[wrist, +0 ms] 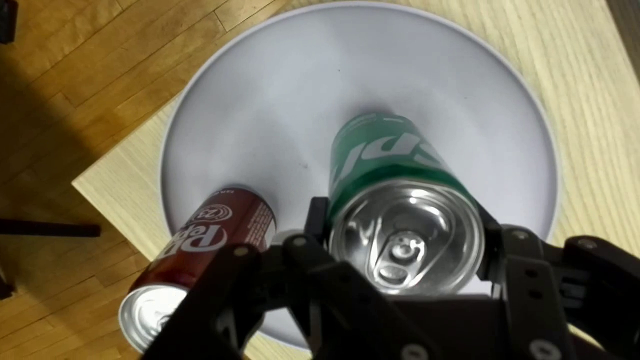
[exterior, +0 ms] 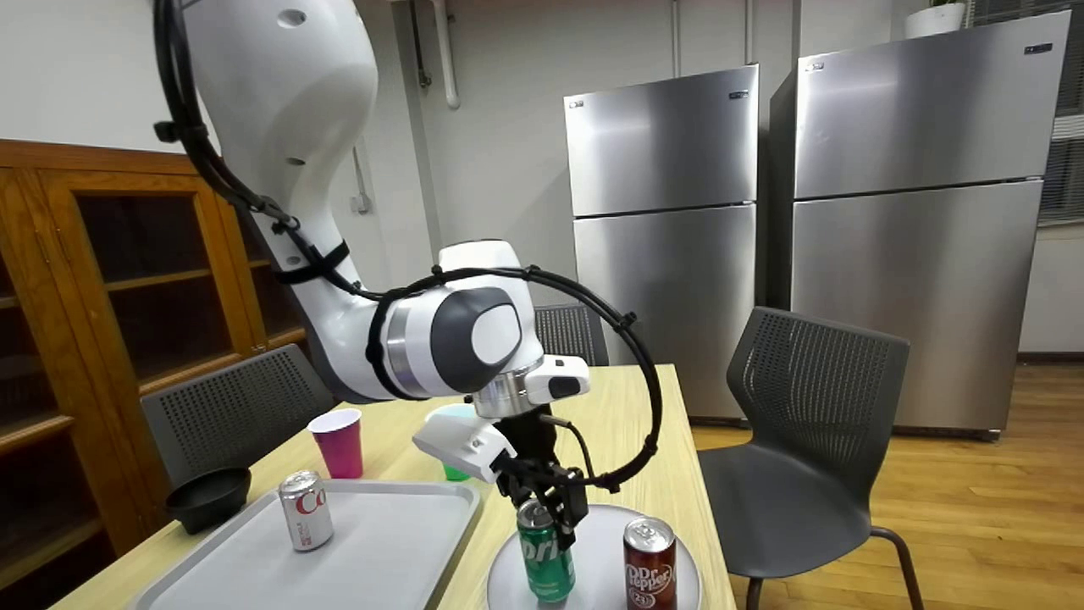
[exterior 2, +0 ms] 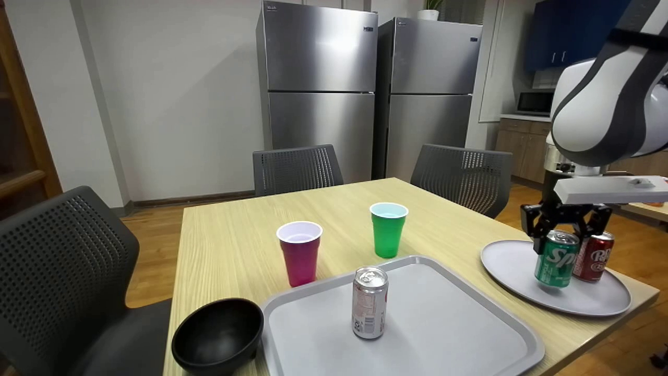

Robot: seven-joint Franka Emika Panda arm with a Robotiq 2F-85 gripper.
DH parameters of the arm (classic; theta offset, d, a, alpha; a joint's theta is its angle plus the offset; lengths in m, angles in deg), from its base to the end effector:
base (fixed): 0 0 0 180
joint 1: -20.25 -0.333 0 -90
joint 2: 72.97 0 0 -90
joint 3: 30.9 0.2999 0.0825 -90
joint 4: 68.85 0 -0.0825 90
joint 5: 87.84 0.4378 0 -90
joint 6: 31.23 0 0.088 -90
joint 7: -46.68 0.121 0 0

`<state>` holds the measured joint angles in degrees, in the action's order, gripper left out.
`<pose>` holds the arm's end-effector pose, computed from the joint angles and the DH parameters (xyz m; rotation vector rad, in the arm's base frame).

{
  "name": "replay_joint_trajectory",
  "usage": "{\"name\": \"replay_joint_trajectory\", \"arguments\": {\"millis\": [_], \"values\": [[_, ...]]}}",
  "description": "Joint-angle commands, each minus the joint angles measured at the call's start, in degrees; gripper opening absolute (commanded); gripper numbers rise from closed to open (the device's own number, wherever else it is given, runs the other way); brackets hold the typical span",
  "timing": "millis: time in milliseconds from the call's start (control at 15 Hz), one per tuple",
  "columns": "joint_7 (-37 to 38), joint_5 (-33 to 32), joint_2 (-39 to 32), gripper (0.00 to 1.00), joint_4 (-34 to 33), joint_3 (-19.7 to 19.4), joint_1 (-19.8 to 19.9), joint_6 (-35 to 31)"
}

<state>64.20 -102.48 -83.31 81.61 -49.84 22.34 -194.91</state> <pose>0.4221 -0.1599 0.1139 2.9358 -0.6298 0.0728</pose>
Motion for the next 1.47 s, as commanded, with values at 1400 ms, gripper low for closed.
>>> {"name": "replay_joint_trajectory", "arguments": {"millis": [1400], "values": [[0.5,10.8,5.4,0.39,-2.8,19.8,-6.4,3.8]]}}
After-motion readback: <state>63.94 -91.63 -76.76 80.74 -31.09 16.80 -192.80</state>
